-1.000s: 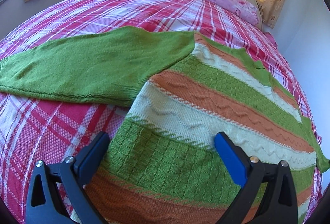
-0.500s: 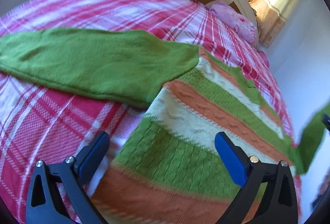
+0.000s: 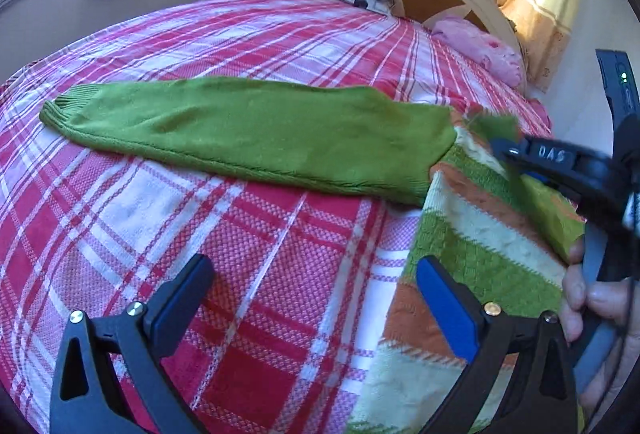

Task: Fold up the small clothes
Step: 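Carry the sleeve across the sweater body with the right gripper and release, then grasp the other green sleeve cuff with the left gripper and fold it across, then lay the sleeve on the sweater body and open the left gripper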

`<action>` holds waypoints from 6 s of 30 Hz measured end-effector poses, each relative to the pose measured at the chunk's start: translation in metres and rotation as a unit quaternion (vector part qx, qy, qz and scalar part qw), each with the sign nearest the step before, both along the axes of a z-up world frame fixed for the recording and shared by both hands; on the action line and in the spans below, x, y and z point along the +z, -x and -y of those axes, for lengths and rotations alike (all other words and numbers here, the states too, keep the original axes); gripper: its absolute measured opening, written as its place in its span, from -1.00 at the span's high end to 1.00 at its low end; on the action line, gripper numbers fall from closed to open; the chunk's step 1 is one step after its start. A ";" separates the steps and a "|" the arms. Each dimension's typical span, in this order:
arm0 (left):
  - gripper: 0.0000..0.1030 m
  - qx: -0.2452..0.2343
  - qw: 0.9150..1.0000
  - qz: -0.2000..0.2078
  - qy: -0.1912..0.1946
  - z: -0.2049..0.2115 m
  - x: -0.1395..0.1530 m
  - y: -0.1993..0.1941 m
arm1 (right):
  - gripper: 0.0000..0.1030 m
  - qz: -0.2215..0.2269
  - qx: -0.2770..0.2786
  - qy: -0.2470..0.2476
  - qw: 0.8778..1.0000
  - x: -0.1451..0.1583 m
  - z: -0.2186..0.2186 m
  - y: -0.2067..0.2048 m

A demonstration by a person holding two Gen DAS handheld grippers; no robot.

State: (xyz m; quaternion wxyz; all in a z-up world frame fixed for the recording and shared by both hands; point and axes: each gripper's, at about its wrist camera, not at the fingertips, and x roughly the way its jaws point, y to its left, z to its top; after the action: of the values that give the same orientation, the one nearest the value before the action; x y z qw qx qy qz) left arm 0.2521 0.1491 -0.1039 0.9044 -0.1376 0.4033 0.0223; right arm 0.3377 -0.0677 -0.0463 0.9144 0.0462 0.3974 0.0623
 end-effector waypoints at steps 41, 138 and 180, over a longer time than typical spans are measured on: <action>-1.00 -0.014 0.998 -0.022 -0.056 0.016 -0.006 -0.004 | 0.80 -0.035 -0.169 0.021 0.985 -0.023 0.259 0.133; 0.81 -0.069 0.986 0.152 -0.027 0.069 0.098 -0.069 | 0.93 -0.005 -0.078 -0.003 0.997 -0.036 0.137 0.090; -0.56 -0.020 0.999 -0.027 0.004 0.064 -0.005 -0.016 | -0.10 0.016 -0.091 -0.165 0.982 -0.010 0.153 0.087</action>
State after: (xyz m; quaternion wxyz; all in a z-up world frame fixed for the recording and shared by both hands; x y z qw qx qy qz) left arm 0.2683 0.0846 -0.1092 0.8929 -0.1325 0.4304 0.0064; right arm 0.2505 -0.2203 -0.0568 0.9024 0.2314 0.3607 0.0442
